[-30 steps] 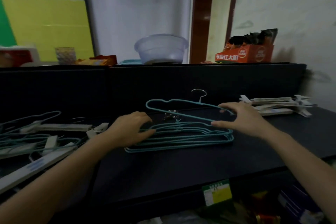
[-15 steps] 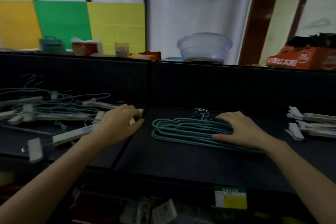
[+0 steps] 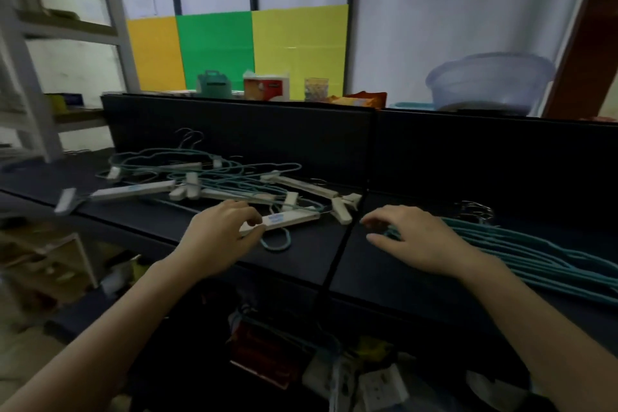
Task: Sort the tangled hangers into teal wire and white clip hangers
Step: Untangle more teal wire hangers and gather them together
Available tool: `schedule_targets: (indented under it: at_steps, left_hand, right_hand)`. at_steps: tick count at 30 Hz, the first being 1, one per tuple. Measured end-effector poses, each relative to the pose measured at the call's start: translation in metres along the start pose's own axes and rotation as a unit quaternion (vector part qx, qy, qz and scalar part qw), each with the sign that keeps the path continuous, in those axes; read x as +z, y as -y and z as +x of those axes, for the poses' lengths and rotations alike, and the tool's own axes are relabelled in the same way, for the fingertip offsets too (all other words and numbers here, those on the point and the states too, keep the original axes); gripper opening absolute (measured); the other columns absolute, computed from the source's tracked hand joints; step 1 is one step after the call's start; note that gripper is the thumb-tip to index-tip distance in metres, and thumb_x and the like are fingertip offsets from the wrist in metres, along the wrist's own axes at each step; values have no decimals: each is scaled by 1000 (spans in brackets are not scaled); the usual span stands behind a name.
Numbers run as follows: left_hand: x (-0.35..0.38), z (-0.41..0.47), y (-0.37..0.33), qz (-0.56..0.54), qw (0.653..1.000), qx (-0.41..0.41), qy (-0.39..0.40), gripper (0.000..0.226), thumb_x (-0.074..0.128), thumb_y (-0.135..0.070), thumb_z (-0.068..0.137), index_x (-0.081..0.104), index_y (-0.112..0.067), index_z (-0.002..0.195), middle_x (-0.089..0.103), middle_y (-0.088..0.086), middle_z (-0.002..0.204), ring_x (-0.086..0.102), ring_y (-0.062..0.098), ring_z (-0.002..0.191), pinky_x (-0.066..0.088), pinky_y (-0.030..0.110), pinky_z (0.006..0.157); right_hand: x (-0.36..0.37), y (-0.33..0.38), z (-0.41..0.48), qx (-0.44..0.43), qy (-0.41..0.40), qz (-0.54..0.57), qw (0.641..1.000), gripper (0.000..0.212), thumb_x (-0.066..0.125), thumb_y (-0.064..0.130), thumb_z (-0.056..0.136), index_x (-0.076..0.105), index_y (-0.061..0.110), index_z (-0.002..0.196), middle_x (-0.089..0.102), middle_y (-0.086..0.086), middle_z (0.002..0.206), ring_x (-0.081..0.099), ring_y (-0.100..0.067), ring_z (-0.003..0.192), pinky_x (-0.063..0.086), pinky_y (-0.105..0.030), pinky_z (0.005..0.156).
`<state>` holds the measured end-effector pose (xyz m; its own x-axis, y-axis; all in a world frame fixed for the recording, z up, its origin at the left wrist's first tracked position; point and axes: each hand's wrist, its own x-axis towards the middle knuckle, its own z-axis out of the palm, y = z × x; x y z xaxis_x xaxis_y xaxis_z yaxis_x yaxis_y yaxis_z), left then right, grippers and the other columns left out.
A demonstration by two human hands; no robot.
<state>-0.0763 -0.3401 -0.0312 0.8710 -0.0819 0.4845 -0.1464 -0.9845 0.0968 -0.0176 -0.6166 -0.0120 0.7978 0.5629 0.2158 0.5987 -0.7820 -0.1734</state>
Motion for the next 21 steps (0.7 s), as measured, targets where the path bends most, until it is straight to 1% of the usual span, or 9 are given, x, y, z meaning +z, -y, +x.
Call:
schedule_targets:
  at_steps: [5,8,12,14,17,21]
  left_hand:
    - [-17,-21,64,-5,1000,-12,5,25,46,-40,93,62,-26,107,59,-10,104,53,9,101,37,20,71]
    - [-24,-33,104,-12,1000,-9,4,26,48,-40,92,62,-25,107,60,-10,106,54,9,102,38,20,73]
    - [-31,-45,149,-19,1000,5,-2,24,50,-37,91,63,-23,106,61,-10,102,55,9,98,44,21,76]
    - [-35,-46,167,-24,1000,6,-2,25,49,-37,91,63,-23,106,60,-10,103,55,8,98,44,21,75]
    - [-37,-43,187,-34,999,9,-2,25,49,-36,92,64,-22,106,61,-9,104,54,8,99,41,20,74]
    - [-35,-33,212,-37,999,14,-9,24,51,-36,91,64,-22,105,62,-9,104,55,10,100,40,21,73]
  right_hand:
    - [21,62,39,-11,14,20,1000,31,49,41,93,54,32,122,58,12,119,54,-9,107,47,-31,90]
    - [39,98,62,-19,2,35,999,31,50,40,93,55,31,122,59,11,118,55,-8,104,48,-29,89]
    - [57,138,89,-26,0,42,999,31,48,40,94,55,29,122,59,11,120,54,-9,108,47,-33,92]
    - [59,154,102,-21,-3,49,999,33,49,39,93,56,28,123,60,10,120,55,-9,107,47,-31,92]
    - [61,169,120,-20,-2,53,998,31,51,37,93,57,26,121,62,7,116,57,-10,102,48,-33,91]
    - [61,176,145,-5,-5,46,999,31,52,37,92,58,27,120,62,8,117,57,-11,106,49,-34,92]
